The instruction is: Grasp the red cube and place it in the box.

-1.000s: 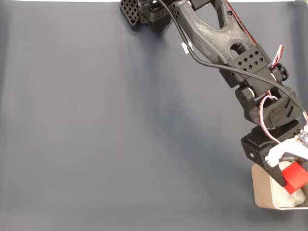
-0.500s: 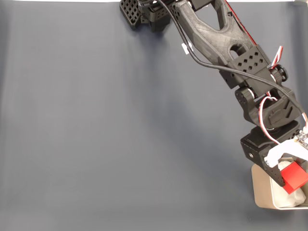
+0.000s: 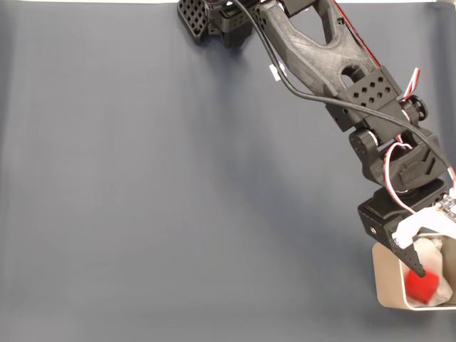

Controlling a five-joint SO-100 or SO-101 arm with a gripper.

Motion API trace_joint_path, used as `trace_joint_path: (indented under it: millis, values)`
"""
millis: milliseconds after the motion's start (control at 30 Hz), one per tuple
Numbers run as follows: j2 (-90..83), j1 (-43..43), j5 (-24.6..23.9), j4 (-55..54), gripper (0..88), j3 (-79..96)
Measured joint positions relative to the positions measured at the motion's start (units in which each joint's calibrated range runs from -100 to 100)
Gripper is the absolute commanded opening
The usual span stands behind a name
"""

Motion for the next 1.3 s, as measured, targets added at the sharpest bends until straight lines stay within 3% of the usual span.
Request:
trace_joint_path:
  millis: [767,867,933,1100,1300]
  values:
    - [0.0,0.0,0.0,-1.2,43.2,0.0]
    - [0.0,0.0,0.0,-1.3,36.1,0.0]
    - [0.0,0.0,0.0,-1.3,22.6,0.0]
    - [0.0,0.0,0.0,-1.3,1.6,0.0]
    - [-4.7,2.4,0.0,-1.3,0.0,2.4]
